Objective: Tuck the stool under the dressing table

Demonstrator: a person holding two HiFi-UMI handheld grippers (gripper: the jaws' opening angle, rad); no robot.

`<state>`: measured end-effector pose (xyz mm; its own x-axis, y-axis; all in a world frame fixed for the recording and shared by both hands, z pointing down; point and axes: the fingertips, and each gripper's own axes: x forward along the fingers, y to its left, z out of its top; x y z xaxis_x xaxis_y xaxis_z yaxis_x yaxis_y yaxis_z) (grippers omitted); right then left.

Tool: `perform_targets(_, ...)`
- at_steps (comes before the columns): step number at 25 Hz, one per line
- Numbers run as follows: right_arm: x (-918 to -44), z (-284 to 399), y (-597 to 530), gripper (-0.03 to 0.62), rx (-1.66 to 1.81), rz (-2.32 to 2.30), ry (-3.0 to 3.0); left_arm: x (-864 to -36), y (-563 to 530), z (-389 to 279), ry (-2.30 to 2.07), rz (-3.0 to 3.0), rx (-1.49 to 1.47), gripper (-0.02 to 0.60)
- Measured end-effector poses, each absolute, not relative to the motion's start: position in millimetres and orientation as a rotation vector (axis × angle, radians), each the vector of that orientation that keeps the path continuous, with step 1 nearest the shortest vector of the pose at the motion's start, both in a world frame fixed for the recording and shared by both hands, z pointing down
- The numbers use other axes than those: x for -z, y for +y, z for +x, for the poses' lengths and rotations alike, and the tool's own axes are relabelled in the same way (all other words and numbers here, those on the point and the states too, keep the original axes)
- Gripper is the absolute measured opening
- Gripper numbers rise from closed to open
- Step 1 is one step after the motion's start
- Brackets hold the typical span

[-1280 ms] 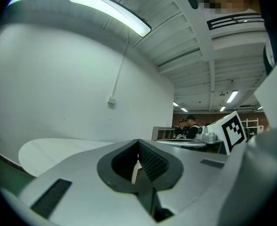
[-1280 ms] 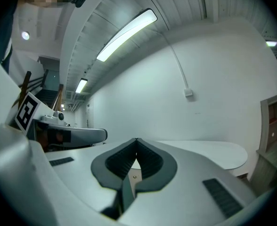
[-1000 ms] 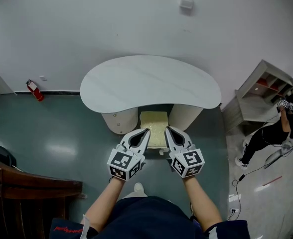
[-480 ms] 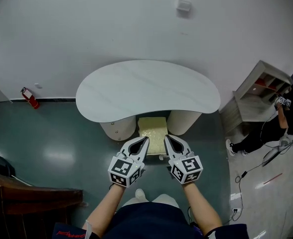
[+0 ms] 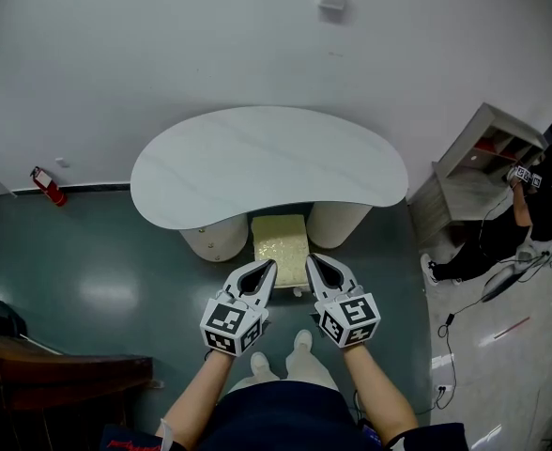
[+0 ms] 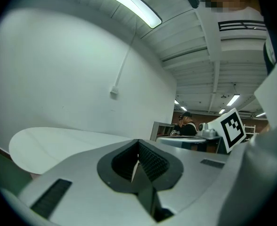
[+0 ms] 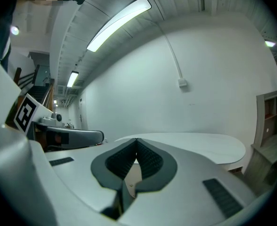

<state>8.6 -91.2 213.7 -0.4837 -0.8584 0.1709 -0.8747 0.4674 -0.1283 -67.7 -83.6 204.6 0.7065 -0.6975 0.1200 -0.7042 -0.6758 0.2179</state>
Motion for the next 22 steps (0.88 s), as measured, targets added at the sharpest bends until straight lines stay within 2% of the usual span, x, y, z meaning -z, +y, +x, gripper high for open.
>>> perform_targets(22, -272.1, 40.4, -120.8, 0.008, -0.345, 1.541, -2.587, -278.8, -111.6, -53.9, -1.124, 2.586, -0.098, 0.008)
